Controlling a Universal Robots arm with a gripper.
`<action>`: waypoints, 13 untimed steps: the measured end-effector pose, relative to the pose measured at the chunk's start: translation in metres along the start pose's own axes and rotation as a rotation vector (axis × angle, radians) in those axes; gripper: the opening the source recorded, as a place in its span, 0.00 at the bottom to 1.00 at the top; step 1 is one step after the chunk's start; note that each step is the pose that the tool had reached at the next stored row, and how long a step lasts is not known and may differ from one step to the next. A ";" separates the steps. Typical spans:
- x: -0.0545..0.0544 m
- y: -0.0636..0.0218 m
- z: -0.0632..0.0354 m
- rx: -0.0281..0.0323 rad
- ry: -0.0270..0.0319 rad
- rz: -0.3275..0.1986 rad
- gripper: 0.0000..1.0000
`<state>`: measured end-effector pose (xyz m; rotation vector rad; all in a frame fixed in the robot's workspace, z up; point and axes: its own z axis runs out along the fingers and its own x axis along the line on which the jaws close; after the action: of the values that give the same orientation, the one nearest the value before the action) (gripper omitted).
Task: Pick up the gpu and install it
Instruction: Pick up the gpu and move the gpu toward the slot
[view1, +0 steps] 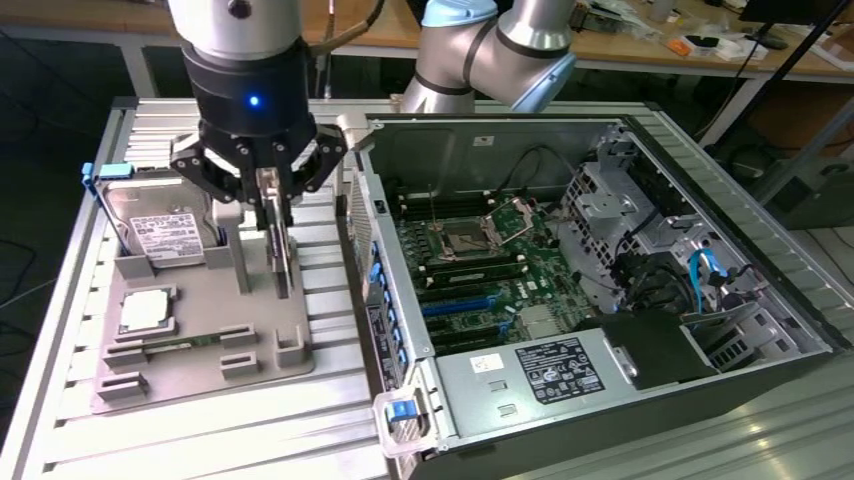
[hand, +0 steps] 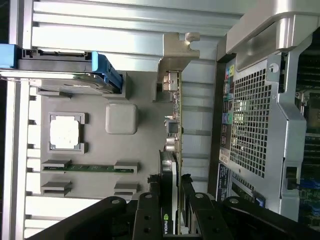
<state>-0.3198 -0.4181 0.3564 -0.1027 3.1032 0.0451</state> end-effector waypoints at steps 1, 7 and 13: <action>0.000 0.0001 -0.0047 0.0000 0.0000 0.000 0.27; -0.001 0.0010 -0.0369 0.0000 0.0001 0.000 0.27; -0.002 0.0018 -0.0640 0.0000 0.0001 0.000 0.27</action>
<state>-0.3198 -0.4181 0.4204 -0.1027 3.1033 0.0452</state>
